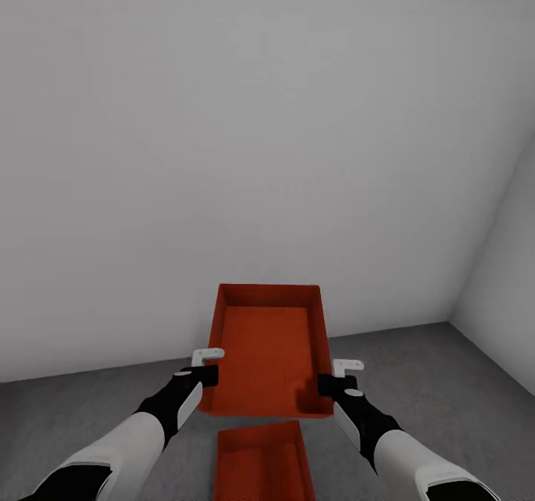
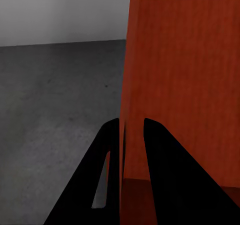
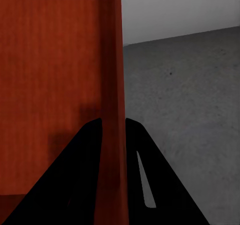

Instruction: Move the two storage containers from the living room to the garage. In the garage, place one container on the floor and stack the other container on top of it (either order is fine).

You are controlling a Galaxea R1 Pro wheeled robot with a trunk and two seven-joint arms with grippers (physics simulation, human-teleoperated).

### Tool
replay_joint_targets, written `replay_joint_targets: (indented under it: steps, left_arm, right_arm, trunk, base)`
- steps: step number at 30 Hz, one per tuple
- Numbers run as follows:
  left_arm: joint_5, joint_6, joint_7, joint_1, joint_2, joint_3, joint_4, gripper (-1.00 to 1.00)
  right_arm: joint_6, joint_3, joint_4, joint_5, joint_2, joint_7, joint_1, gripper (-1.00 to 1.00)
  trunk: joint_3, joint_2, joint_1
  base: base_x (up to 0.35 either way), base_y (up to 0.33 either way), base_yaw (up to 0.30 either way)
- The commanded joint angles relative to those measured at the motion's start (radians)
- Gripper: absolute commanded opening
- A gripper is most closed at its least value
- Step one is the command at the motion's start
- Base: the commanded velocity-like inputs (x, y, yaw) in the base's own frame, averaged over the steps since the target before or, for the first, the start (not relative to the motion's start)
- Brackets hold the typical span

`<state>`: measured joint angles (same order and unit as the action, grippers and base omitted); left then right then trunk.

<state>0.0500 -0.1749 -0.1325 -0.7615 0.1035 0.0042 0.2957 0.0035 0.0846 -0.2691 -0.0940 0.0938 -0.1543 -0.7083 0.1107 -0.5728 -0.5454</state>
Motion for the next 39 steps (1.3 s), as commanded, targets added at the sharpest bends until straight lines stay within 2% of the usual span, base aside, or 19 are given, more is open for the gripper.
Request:
replay_joint_targets:
  steps: [1, 39]
  left_arm:
    - [-0.015, 0.041, -0.01, -0.001, -0.001, 0.021, 0.011, -1.0]
    - [-0.015, 0.04, -0.01, -0.001, -0.001, 0.021, 0.011, -1.0]
  right_arm:
    - [0.0, -0.015, 0.002, -0.01, -0.003, -0.011, 0.0, -1.0]
    - [0.0, -0.014, 0.002, -0.01, -0.003, -0.011, 0.0, -1.0]
  trunk:
    - [0.007, -0.009, -0.004]
    - [0.187, -0.275, -0.15]
  base:
    - [0.0, 0.0, 0.0]
    - [0.0, 0.0, 0.0]
